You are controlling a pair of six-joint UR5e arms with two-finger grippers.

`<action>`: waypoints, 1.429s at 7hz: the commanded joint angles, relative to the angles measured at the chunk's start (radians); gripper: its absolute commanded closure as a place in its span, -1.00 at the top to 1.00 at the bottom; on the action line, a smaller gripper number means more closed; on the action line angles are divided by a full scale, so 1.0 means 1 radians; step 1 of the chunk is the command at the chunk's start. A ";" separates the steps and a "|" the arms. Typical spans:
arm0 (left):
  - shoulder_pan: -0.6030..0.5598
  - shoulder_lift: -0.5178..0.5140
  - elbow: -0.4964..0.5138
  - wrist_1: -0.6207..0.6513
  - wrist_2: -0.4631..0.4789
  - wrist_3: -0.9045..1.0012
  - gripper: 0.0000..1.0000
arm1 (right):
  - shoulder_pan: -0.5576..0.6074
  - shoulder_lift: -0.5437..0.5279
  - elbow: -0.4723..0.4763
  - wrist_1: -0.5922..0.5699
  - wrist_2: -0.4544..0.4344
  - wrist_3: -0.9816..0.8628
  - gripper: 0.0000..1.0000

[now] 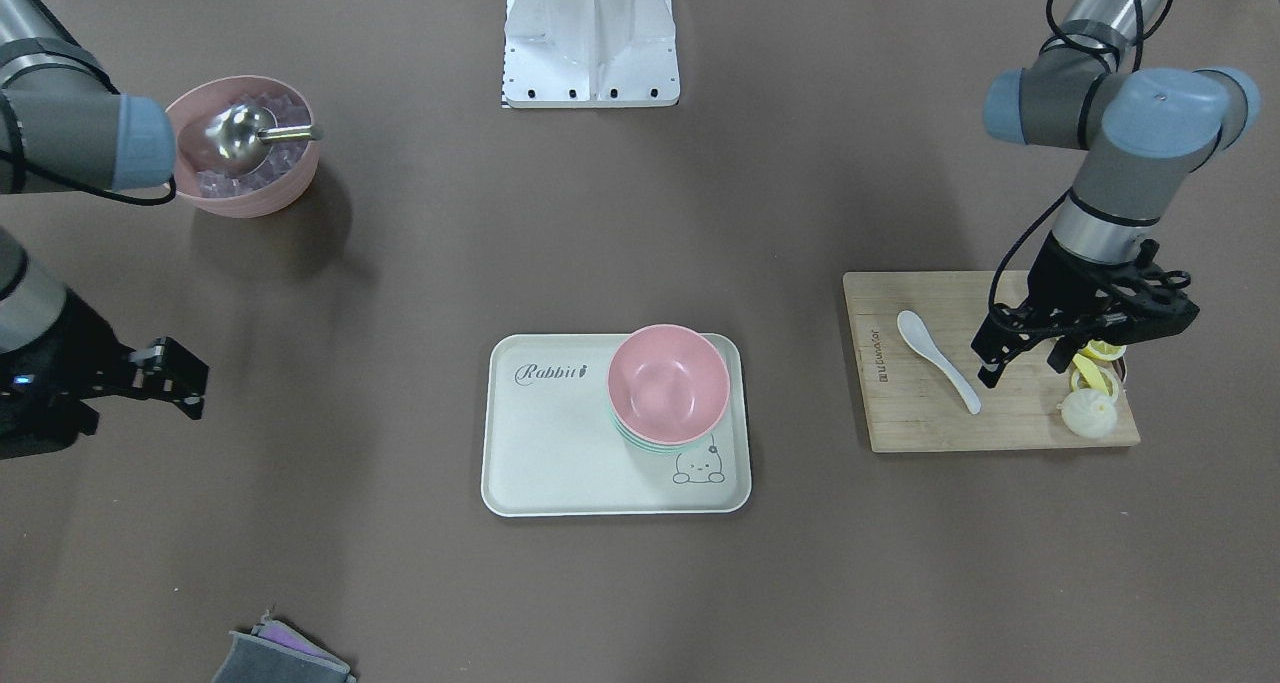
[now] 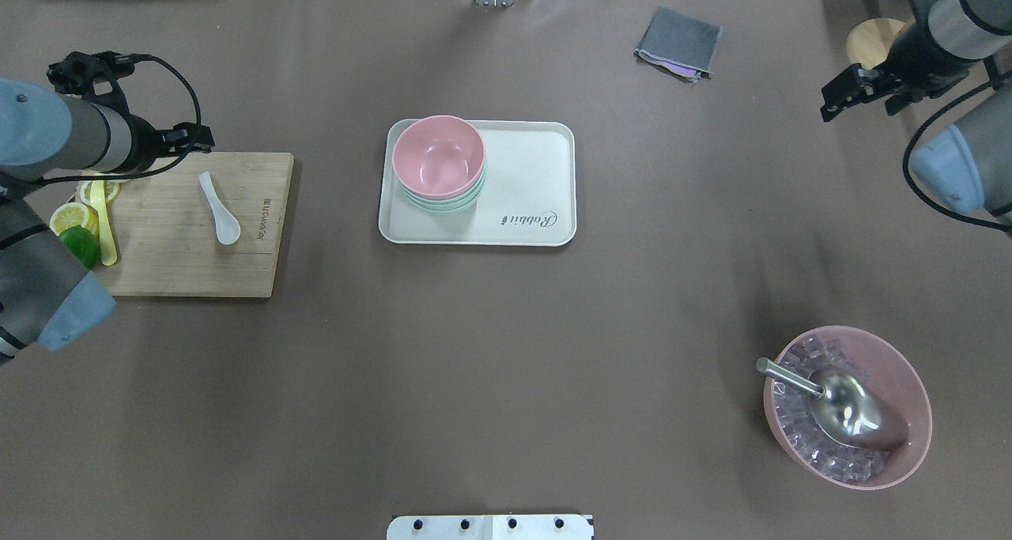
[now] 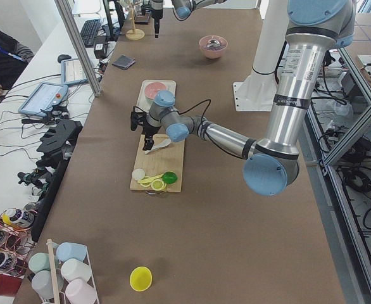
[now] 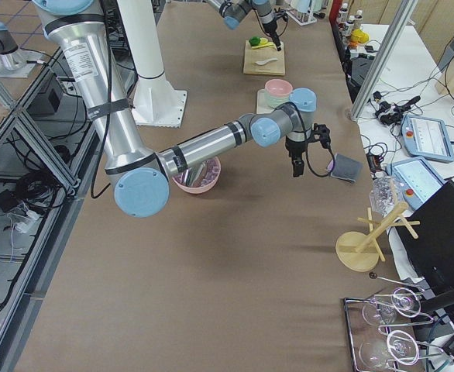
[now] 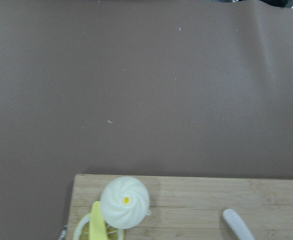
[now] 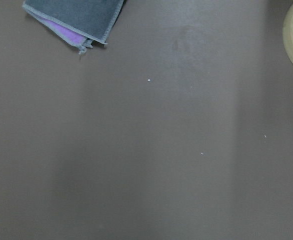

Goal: Stack pink bowl on green and place spoon
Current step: 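Withdraw the right arm while the left gripper reaches toward the white spoon, then grasp the white ceramic spoon on the cutting board with the left gripper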

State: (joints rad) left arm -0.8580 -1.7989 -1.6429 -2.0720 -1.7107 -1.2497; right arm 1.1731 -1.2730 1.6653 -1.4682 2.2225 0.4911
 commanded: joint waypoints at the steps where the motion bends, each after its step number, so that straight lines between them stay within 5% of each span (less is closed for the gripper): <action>1: 0.081 -0.005 0.005 0.048 0.110 -0.087 0.89 | 0.078 -0.113 0.028 0.000 0.003 -0.142 1.00; 3: 0.123 -0.005 0.005 0.050 0.137 -0.128 0.63 | 0.141 -0.172 0.039 0.002 0.000 -0.187 1.00; 6: 0.158 -0.004 0.008 0.052 0.186 -0.129 -0.61 | 0.145 -0.172 0.039 0.002 0.000 -0.189 1.00; 8: 0.158 -0.002 0.006 0.052 0.187 -0.129 -0.96 | 0.145 -0.174 0.041 0.002 -0.001 -0.189 1.00; 10: 0.158 -0.002 0.000 0.052 0.187 -0.129 -1.00 | 0.145 -0.175 0.045 0.000 -0.001 -0.187 1.00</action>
State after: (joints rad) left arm -0.6996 -1.8010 -1.6382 -2.0202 -1.5235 -1.3790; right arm 1.3176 -1.4468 1.7081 -1.4668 2.2213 0.3032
